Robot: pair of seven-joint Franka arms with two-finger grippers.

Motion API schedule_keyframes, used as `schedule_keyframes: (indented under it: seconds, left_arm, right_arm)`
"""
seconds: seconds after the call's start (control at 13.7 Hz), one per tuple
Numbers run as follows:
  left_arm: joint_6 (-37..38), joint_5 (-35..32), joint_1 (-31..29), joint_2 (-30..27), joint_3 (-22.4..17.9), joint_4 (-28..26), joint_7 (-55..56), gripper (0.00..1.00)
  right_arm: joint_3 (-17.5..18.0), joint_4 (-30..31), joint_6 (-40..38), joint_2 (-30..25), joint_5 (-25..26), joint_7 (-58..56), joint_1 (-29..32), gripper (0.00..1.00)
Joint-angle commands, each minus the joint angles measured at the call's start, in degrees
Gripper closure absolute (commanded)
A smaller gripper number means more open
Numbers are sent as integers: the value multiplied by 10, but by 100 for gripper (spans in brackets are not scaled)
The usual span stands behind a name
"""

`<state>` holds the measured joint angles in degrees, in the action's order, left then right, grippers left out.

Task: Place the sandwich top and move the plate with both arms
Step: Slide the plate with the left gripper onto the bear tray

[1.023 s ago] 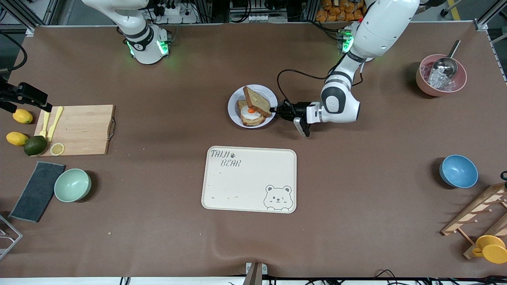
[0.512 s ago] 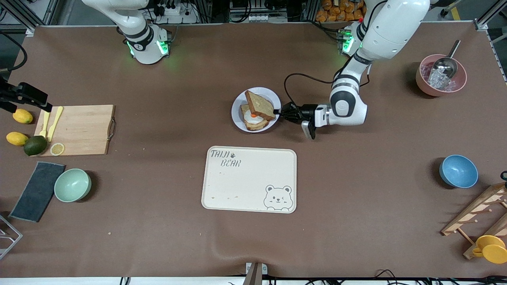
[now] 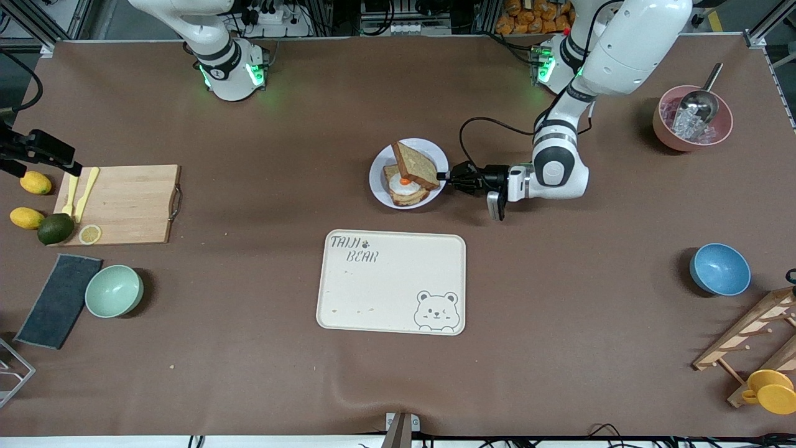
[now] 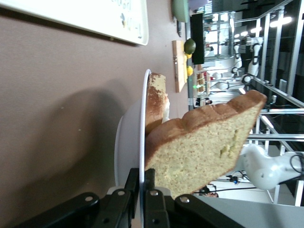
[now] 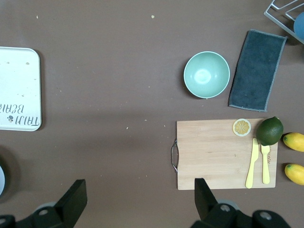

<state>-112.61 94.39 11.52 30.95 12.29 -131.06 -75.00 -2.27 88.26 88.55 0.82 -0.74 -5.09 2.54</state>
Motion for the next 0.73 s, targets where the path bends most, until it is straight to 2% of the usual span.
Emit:
schedule_keyframes:
  seconds: [0.0,0.29,0.66]
  left_arm:
    - [52,18,-38,-23,5,-22,-15,100]
    - [61,64,-55,-20,7,-14,-11,100]
    - [22,116,-78,-5,4,25,-1,100]
  right_arm:
    - [1,-11,-9,4,13,6,-2,0]
    - [1,-10,-9,5,13,6,-2,0]
    - [1,-7,-9,7,11,7,-1,0]
